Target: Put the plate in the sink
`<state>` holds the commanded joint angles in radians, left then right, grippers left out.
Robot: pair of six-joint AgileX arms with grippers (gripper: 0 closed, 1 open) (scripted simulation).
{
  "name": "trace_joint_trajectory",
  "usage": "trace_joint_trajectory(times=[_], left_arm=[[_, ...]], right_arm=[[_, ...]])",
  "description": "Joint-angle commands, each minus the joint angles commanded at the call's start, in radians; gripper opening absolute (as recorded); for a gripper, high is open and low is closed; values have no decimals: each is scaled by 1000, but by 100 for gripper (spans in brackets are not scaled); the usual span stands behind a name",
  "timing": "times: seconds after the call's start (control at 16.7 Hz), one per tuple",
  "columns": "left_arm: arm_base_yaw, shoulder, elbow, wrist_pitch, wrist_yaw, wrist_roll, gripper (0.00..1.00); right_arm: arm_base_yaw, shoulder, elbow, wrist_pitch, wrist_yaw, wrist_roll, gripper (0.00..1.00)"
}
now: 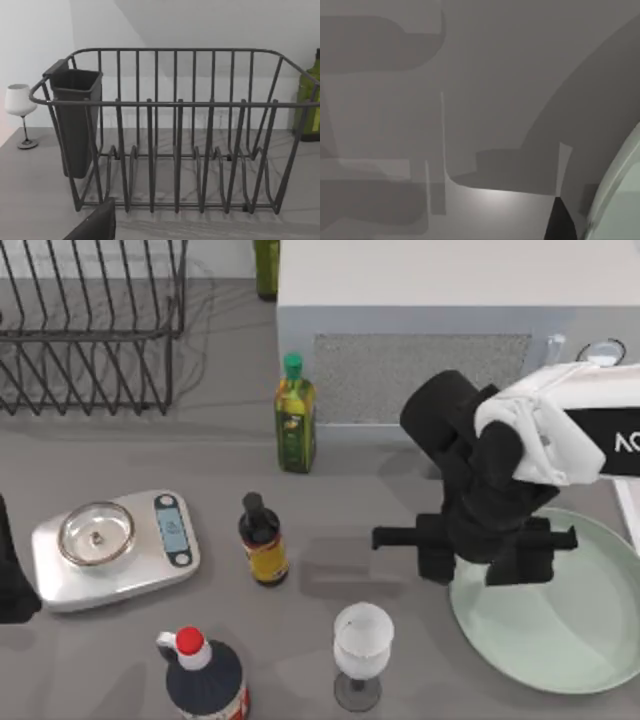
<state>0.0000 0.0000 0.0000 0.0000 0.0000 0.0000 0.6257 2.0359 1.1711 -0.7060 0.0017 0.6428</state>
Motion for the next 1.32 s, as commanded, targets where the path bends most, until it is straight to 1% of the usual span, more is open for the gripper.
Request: trace_joint_trajectory(times=[0.18,0.24,0.36,0.54,0.72,1.08,1.2,1.32], left_arm=[[0,0,0,0,0,0,100],[0,0,0,0,0,0,100],[0,0,0,0,0,0,100],[0,0,0,0,0,0,100],[0,0,0,0,0,0,100],[0,0,0,0,0,0,100],[0,0,0,0,0,0,100],[0,0,0,0,0,0,100]], right_arm=[[0,0,0,0,0,0,0],[-17,-96,13,-1,18,-9,0],[-15,-94,27,-15,18,-9,0],[-5,-81,126,-115,17,-6,0],[3,-70,320,-309,15,-4,0],[-11,-72,835,-823,16,-9,0],[-19,-81,947,-935,17,-13,0],[-25,-92,1017,-1006,17,-18,0]])
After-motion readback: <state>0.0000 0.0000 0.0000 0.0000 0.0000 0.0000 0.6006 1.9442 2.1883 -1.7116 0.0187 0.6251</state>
